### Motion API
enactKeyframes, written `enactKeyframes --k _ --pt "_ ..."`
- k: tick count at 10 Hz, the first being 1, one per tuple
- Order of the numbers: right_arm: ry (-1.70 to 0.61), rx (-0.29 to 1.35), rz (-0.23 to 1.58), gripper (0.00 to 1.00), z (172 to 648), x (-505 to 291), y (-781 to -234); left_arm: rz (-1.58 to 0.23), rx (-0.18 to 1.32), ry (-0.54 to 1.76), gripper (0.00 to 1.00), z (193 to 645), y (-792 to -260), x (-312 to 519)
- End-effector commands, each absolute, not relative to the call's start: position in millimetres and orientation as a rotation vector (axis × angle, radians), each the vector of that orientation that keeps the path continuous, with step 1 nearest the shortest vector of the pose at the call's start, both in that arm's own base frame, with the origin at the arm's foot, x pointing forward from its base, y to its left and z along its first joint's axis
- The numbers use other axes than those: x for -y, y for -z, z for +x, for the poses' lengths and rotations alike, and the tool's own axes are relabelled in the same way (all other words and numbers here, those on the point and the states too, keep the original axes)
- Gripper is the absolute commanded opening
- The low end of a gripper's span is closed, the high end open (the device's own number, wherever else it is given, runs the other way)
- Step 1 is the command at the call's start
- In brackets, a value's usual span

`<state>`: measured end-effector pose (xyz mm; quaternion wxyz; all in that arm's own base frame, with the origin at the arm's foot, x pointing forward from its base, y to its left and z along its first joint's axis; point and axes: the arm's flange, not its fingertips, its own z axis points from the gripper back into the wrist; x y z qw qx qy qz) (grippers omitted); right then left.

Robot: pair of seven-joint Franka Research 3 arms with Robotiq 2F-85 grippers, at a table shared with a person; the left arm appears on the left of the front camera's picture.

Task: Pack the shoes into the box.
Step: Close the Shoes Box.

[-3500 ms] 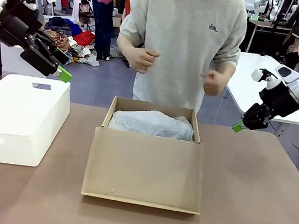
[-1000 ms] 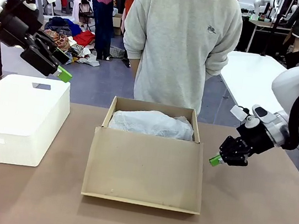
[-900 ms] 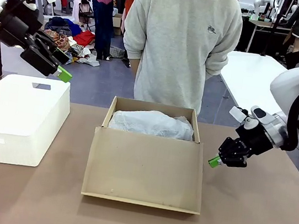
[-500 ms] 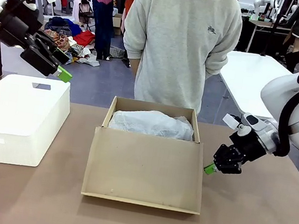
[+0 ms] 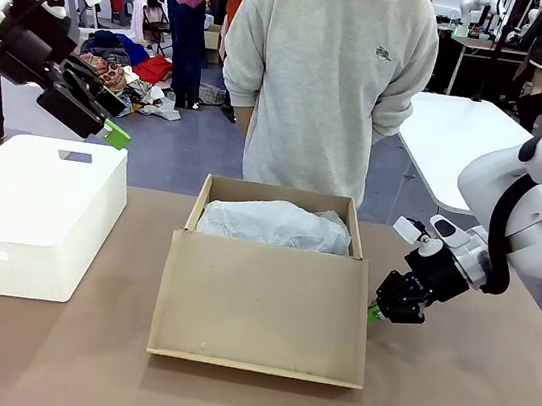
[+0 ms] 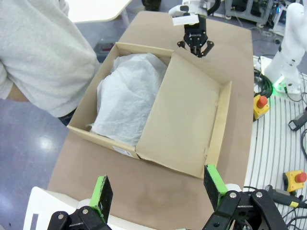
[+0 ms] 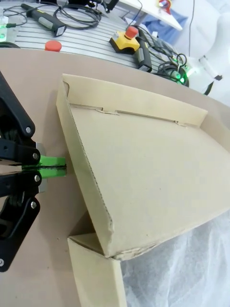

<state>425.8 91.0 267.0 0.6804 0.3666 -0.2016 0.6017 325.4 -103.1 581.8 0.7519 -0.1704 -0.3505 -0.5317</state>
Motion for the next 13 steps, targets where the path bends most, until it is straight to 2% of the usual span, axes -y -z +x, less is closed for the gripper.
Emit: enactKeyframes --k 1,4,13 --pt "-1.347 0.519 0.816 0.00 431 -97 -259 -0.386 0.775 1.176 1.00 326 -582 102" --pt "-1.341 0.539 0.837 0.00 428 -101 -259 -0.386 0.775 1.176 1.00 326 -582 102" --pt "-1.293 0.653 1.082 0.00 421 -98 -280 -0.386 0.775 1.176 1.00 326 -582 102"
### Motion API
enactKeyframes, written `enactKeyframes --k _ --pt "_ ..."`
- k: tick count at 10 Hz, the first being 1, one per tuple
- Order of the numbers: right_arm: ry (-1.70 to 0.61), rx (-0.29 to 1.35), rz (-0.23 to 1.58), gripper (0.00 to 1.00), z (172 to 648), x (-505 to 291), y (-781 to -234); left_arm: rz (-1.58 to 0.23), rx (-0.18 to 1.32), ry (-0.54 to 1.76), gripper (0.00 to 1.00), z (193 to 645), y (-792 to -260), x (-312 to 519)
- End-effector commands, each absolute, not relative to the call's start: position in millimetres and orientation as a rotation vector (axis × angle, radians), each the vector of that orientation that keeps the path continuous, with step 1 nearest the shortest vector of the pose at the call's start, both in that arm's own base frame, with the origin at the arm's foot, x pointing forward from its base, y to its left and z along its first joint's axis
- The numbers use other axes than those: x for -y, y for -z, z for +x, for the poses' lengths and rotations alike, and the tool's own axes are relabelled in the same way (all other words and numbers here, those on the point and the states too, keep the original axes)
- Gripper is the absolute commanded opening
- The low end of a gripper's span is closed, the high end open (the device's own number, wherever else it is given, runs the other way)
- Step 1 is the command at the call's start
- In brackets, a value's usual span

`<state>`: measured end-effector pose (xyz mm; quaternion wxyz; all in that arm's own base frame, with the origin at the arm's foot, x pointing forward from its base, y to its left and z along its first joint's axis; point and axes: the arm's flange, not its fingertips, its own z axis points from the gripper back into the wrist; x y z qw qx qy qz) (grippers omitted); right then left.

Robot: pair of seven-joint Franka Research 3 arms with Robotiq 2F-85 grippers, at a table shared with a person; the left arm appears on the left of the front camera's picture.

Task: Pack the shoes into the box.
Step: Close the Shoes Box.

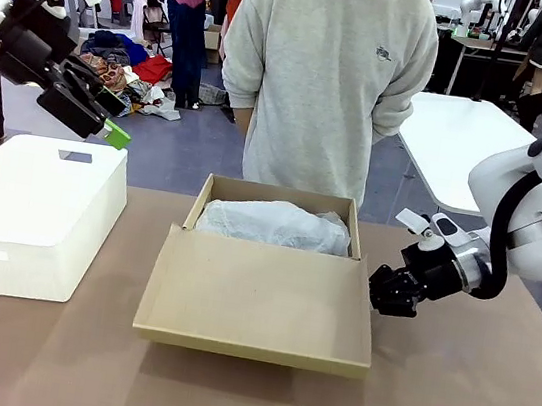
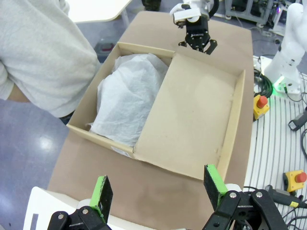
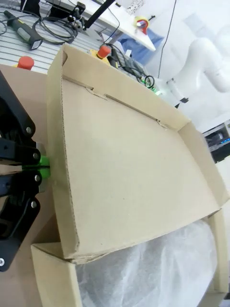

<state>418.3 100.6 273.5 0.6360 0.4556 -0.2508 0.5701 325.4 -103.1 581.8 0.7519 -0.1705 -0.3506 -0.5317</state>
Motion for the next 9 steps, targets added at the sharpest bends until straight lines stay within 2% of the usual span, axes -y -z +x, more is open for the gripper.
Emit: enactKeyframes --k 1,9 --pt "-1.261 0.685 1.109 0.00 422 -96 -284 -0.386 0.775 1.176 1.00 326 -582 102" --pt "-0.998 0.915 1.107 0.00 442 -85 -314 -0.386 0.775 1.176 1.00 326 -582 102"
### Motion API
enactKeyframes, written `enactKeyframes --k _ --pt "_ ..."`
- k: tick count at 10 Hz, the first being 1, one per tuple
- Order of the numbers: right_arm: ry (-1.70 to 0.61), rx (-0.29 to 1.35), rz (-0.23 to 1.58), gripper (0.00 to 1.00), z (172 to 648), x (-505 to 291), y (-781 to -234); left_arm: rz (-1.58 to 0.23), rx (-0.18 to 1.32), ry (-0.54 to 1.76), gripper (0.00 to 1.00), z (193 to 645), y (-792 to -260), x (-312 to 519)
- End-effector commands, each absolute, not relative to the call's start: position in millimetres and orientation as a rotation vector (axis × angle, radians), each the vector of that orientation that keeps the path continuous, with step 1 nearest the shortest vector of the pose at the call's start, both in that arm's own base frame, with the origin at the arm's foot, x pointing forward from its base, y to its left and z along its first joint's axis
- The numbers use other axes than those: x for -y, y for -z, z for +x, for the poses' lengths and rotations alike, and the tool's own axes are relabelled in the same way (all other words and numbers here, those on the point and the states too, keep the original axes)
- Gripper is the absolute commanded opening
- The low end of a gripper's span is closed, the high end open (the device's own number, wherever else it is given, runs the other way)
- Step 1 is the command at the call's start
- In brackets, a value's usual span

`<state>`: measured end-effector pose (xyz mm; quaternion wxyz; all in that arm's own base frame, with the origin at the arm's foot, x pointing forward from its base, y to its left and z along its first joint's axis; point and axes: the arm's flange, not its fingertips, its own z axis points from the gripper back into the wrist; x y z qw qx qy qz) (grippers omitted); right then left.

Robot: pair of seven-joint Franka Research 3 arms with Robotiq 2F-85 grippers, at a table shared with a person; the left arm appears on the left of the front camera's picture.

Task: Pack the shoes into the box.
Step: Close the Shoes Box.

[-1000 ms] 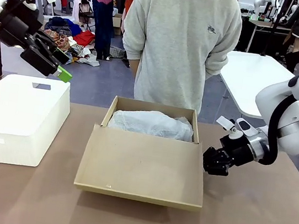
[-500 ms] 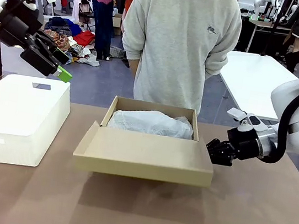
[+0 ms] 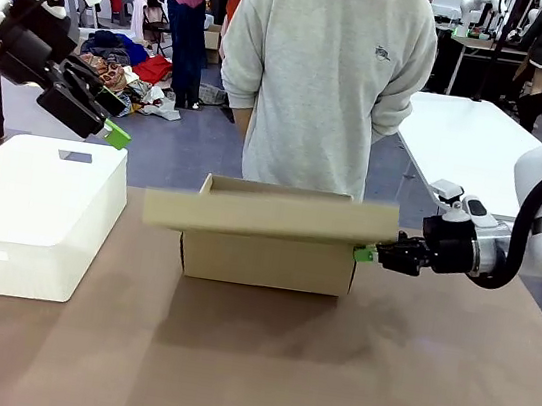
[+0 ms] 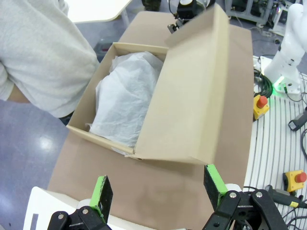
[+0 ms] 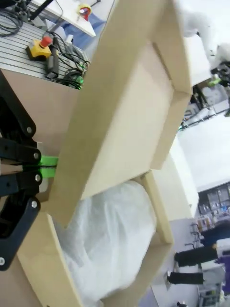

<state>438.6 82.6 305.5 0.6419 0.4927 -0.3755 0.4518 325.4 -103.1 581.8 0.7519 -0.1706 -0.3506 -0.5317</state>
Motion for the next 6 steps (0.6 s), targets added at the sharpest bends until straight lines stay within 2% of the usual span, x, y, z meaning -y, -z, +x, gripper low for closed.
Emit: enactKeyframes --k 1,6 --pt "-0.975 0.939 1.106 0.00 444 -83 -318 -0.386 0.775 1.176 1.00 326 -582 102" --pt "-0.913 0.975 1.042 0.00 460 -80 -322 -0.386 0.775 1.176 1.00 326 -582 102"
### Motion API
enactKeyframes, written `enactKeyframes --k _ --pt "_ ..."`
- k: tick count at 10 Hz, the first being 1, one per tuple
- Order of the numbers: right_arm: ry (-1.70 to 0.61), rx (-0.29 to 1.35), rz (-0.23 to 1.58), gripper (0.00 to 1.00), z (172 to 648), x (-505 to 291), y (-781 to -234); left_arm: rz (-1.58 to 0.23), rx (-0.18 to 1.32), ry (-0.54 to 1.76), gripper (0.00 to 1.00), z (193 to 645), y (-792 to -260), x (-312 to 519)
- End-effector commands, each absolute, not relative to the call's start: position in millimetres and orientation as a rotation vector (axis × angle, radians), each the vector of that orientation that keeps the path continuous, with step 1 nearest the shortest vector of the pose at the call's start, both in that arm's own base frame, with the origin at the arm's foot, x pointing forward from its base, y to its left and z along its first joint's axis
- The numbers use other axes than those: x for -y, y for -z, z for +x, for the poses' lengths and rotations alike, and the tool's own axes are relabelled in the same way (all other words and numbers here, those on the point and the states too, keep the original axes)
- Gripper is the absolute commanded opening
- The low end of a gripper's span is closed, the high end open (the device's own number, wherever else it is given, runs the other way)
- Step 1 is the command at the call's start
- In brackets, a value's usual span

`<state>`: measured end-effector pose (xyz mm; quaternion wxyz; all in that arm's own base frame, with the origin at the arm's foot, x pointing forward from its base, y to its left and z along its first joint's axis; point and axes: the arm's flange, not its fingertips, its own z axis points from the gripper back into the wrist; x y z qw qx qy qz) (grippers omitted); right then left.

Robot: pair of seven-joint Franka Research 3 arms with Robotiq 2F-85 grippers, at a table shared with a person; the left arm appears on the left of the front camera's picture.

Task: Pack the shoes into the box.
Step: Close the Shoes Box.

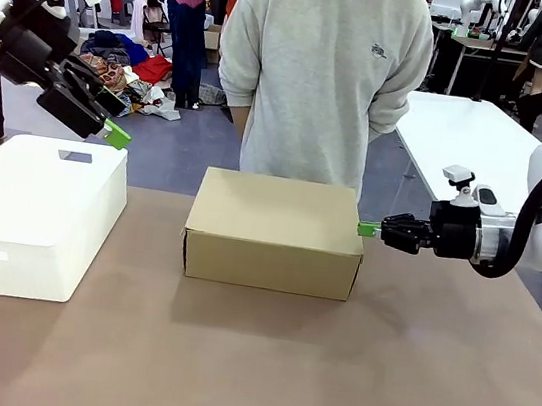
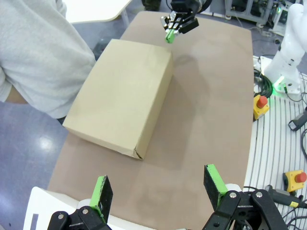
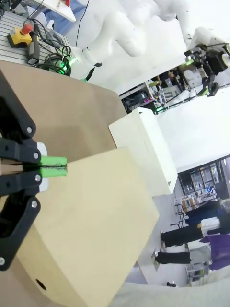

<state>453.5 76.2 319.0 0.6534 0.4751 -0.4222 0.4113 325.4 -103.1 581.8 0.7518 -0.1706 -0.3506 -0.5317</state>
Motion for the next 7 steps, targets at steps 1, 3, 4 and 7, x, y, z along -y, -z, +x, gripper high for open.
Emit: enactKeyframes --k 1,3,4,7 --pt "-0.917 0.977 1.032 0.00 461 -80 -326 -0.386 0.775 1.176 1.00 326 -582 102" --pt "-0.932 0.939 1.016 0.00 455 -80 -339 -0.386 0.775 1.176 1.00 326 -582 102" --pt "-0.936 0.961 1.043 0.00 458 -74 -322 -0.386 0.775 1.176 1.00 326 -582 102" --pt "-0.936 0.961 1.043 0.00 458 -74 -322 -0.386 0.775 1.176 1.00 326 -582 102"
